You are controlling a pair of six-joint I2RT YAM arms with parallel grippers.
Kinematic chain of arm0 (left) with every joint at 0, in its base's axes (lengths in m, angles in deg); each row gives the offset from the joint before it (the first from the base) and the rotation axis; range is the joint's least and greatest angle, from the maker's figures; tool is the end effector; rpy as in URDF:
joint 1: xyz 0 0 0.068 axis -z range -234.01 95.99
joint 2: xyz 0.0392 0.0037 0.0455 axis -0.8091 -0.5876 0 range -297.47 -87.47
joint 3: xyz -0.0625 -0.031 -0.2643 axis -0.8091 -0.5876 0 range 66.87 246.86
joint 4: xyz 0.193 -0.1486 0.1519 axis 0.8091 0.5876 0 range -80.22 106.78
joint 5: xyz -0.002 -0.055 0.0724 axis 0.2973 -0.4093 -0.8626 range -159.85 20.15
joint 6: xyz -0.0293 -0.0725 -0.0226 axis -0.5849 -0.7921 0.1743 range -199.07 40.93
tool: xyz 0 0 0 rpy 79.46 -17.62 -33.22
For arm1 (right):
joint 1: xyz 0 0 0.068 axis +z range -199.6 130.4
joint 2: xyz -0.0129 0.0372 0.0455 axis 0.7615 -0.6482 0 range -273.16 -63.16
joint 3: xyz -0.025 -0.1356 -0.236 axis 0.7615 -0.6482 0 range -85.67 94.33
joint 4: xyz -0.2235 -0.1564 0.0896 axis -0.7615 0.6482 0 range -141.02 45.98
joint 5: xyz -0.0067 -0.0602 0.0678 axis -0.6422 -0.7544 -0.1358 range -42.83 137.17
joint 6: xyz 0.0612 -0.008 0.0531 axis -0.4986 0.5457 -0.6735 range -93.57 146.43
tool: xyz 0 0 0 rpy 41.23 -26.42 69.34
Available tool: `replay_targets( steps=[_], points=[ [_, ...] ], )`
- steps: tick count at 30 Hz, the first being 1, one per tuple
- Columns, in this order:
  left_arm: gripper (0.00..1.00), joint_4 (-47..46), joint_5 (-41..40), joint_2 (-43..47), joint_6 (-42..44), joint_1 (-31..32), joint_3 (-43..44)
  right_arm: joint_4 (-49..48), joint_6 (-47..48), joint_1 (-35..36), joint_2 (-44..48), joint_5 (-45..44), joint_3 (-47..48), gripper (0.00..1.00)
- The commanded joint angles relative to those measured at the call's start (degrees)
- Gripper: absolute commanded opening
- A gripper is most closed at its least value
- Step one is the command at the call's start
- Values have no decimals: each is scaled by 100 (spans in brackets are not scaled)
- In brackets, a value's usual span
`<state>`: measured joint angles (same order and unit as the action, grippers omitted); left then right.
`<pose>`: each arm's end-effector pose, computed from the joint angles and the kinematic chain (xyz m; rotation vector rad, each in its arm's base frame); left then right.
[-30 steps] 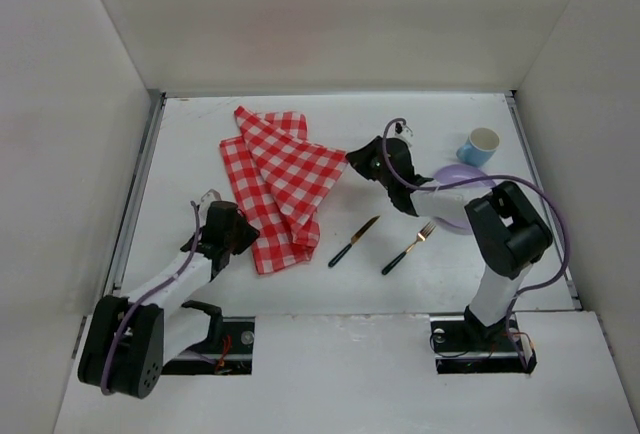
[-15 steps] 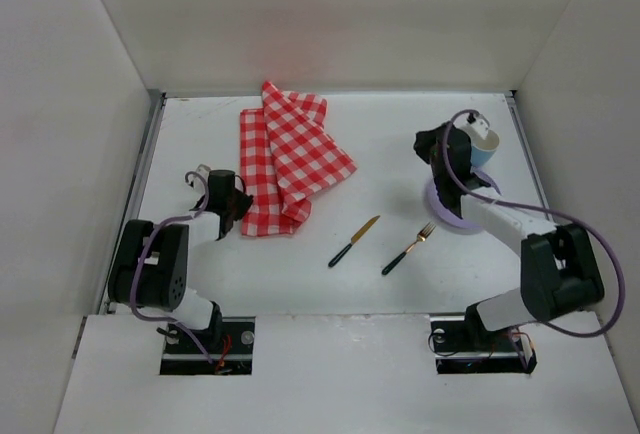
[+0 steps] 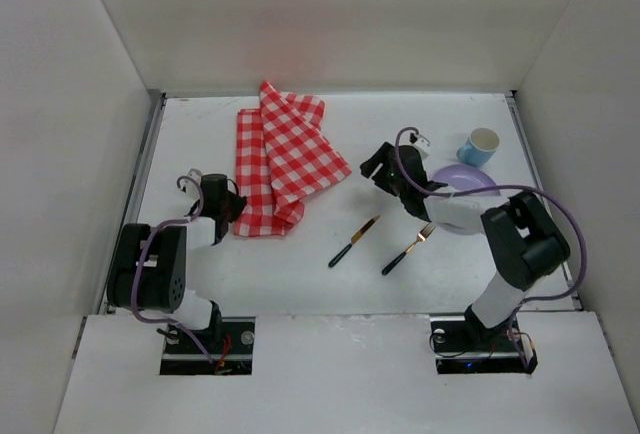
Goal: Set the dinner table for one person
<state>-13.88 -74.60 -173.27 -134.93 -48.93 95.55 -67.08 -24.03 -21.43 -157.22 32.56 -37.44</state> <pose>0.3185 -0.0225 0.1018 -0.9872 1.9655 -0.5211 0.3566 0.1707 0.1532 0.5636 2.0467 0.5678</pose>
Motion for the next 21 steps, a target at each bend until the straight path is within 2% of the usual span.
replay_targets(
  steps=[1,6,15,21],
  points=[
    [2,-33,36,230,22,-21,-267,40,-341,71,-603,538,590,72],
    [2,-33,45,432,75,-12,-478,515,-553,141,-1201,766,1258,65],
    [2,-25,71,819,154,208,-908,1034,-957,501,-1781,1223,1856,63],
    [3,28,71,1083,321,226,-1049,1166,-1352,668,-2063,1523,2111,58]
  ],
)
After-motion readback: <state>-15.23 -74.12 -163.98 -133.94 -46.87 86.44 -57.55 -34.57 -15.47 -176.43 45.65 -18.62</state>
